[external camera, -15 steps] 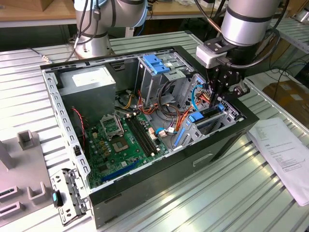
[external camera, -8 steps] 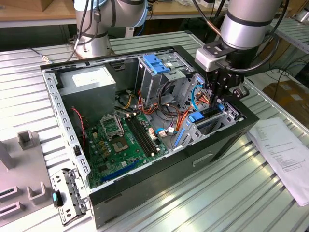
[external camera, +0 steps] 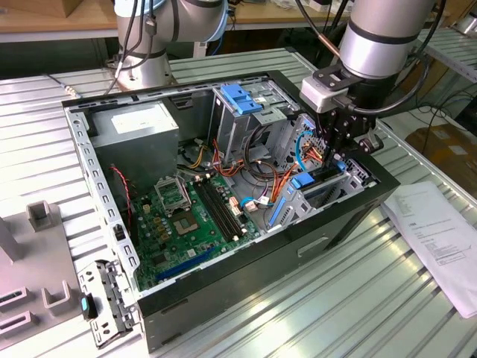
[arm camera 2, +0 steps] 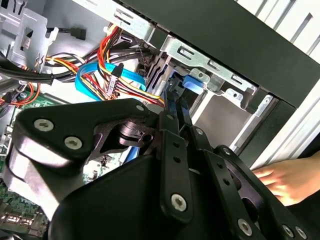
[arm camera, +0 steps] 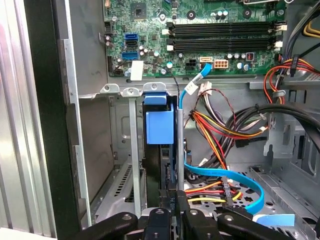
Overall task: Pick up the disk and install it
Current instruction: 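Insert the first disk wire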
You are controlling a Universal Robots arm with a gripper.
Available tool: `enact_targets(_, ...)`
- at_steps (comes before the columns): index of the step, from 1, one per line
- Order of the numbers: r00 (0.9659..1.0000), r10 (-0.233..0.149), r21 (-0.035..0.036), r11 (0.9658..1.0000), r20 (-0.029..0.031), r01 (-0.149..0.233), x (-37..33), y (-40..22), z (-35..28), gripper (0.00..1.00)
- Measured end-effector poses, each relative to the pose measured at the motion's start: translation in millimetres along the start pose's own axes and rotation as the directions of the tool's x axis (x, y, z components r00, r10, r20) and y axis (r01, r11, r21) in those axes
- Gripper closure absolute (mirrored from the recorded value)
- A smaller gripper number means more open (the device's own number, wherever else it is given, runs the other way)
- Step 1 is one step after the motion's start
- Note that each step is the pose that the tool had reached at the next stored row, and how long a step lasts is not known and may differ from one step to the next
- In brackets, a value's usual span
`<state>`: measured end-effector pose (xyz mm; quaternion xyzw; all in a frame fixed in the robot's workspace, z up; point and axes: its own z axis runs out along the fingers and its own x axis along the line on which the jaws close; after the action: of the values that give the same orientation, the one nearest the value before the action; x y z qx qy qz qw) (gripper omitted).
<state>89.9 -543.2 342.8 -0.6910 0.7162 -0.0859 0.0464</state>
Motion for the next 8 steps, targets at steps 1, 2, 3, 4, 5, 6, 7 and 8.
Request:
enact_targets(1,1.0000,0.000,0.0000,1.0000,0.0014,0.000,0.0,0.0,0.1,0.84)
enact_targets(2,1.0000,0.000,0.0000,1.0000,0.0023,0.000,0.0,-0.1,-0.3,0.84)
enact_targets(3,1.0000,0.001,-0.0001,1.0000,0.0043,-0.001,0.2,-0.5,-2.4,0.84)
enact_targets(4,1.0000,0.002,-0.0002,1.0000,0.0069,-0.002,0.4,-1.2,-6.1,0.84)
enact_targets(5,1.0000,0.003,-0.0003,1.0000,0.0068,-0.003,1.0,-1.2,-5.9,0.84)
enact_targets(6,1.0000,0.003,-0.0003,1.0000,0.0069,-0.003,1.5,-1.1,-5.3,0.84)
enact_targets(7,1.0000,0.004,-0.0004,1.0000,0.0067,-0.004,1.5,-1.0,-4.8,0.84)
enact_targets(8,1.0000,0.004,-0.0004,1.0000,0.0066,-0.004,1.7,-0.8,-3.9,0.84)
